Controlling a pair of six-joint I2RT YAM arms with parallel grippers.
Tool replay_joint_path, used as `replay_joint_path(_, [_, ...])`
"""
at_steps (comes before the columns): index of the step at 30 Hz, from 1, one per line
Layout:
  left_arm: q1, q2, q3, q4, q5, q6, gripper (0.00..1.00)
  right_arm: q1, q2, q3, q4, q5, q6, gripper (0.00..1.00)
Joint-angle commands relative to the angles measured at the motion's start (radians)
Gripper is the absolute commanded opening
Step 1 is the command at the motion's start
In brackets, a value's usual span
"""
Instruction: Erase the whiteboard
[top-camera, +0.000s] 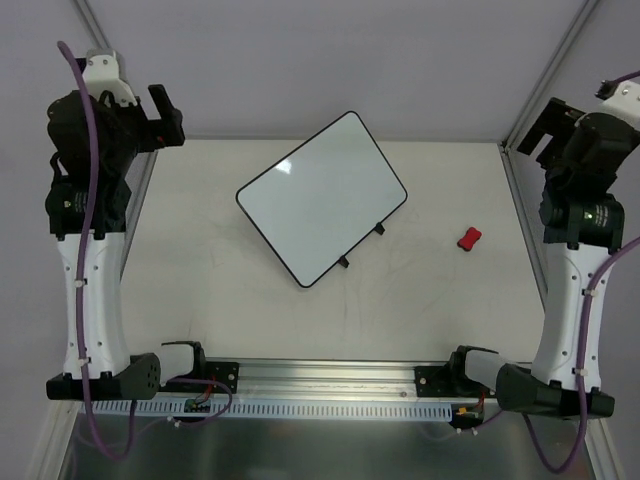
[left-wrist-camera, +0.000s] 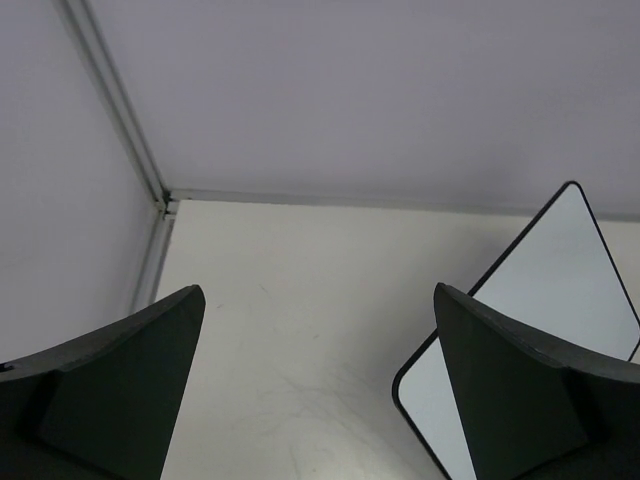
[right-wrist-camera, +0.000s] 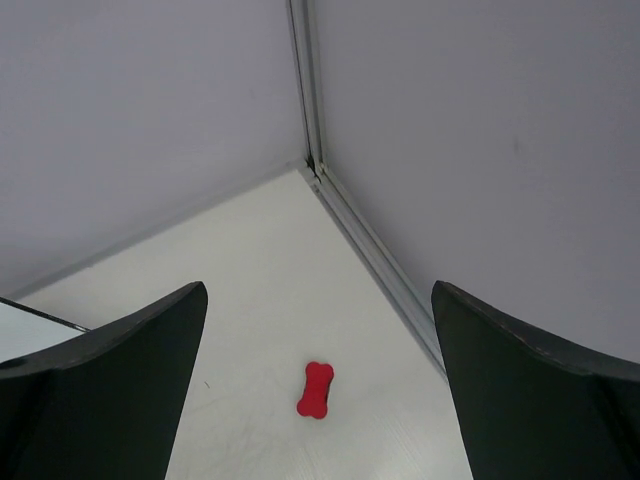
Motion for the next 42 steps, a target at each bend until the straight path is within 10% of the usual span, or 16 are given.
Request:
replay_joint_path(1, [-0.007,-0.041,0.13,-0.119,-0.122,-0.022,0.99,-0.006,-0.048,0.095,0.001,-0.06,-0.072,0.99])
replay_joint_path(15, [-0.032,-0.098,0.474,-0.29,-0.199,0.019,0.99,0.062,-0.175,0.205,0.024,-0.149,-0.15,0.99])
replay_joint_path(42, [-0.112,-0.176,0.512,-0.294,-0.26,0.069,0.99,0.083,-0.22,0.162,0.122,-0.254,-0.153,0.99])
